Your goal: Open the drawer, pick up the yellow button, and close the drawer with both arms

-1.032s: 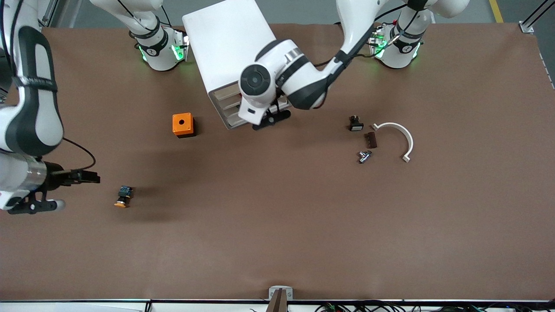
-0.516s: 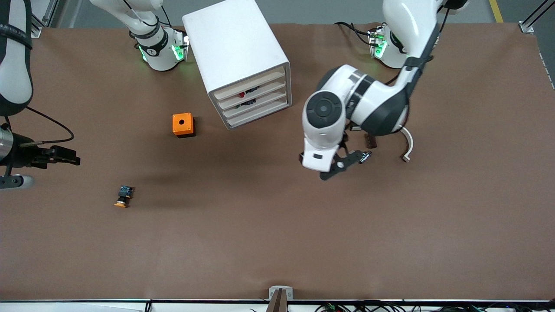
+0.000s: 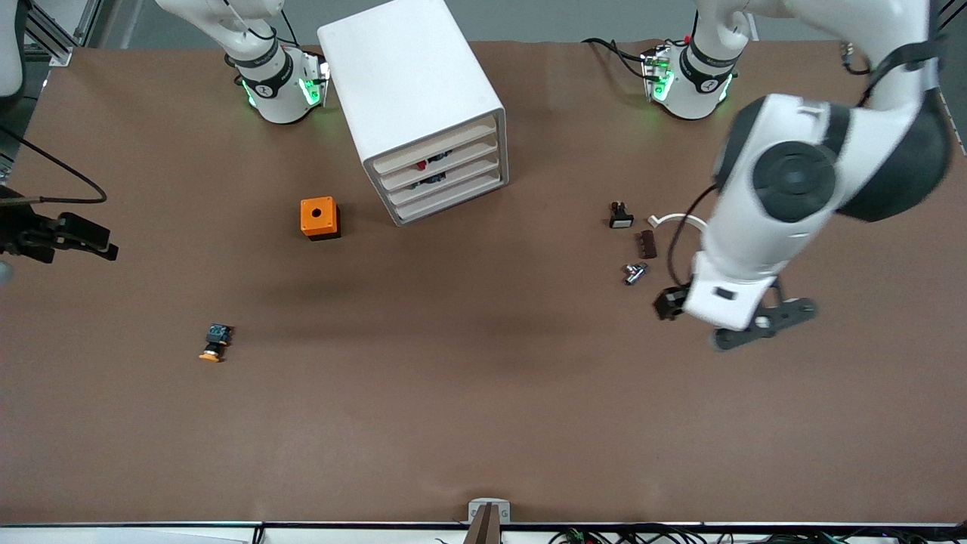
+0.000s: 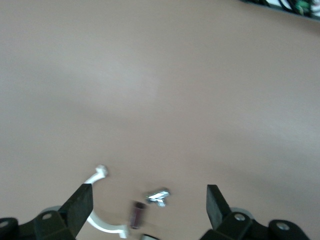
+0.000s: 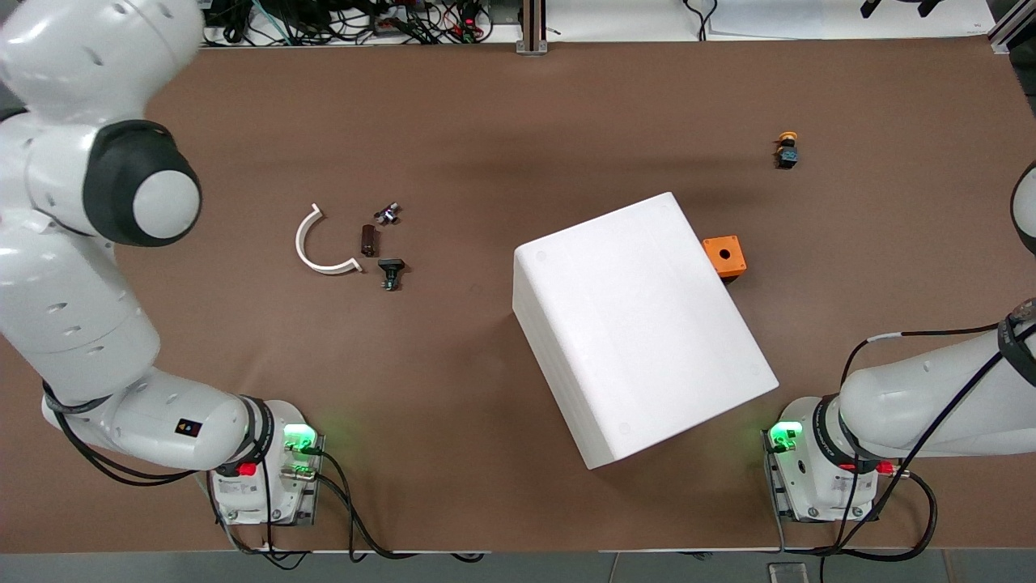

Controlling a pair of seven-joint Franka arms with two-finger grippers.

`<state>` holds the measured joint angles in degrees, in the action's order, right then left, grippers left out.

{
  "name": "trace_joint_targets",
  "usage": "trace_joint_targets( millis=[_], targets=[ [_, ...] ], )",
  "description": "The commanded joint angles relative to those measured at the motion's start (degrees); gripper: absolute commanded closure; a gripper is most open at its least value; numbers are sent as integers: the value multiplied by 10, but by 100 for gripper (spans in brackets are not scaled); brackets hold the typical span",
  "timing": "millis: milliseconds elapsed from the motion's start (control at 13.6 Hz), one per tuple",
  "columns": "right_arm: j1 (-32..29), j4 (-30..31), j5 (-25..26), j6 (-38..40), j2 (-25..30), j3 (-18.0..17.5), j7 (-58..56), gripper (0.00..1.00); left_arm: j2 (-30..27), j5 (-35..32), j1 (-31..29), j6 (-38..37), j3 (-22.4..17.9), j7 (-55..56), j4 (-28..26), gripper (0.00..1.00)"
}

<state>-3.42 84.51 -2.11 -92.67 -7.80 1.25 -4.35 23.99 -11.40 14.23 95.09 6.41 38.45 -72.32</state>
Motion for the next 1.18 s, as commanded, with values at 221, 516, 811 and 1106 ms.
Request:
trace_joint_targets(
  millis=[221, 516, 811, 1106],
  targets=[
    [19, 10, 8, 40, 45, -5, 60, 0, -70, 45, -89, -59, 10, -127, -15, 0],
    [30, 12, 8, 38, 51, -4, 65, 0, -97, 92, -154, -89, 10, -233, -17, 0],
    [31, 11, 8, 41, 52, -5, 64, 0, -201, 104, -171, -64, 8, -260, -132, 0],
    [47, 10, 17, 36, 51, 0, 63, 0, -276, 104, -169, -49, 7, -260, -214, 0]
  ],
)
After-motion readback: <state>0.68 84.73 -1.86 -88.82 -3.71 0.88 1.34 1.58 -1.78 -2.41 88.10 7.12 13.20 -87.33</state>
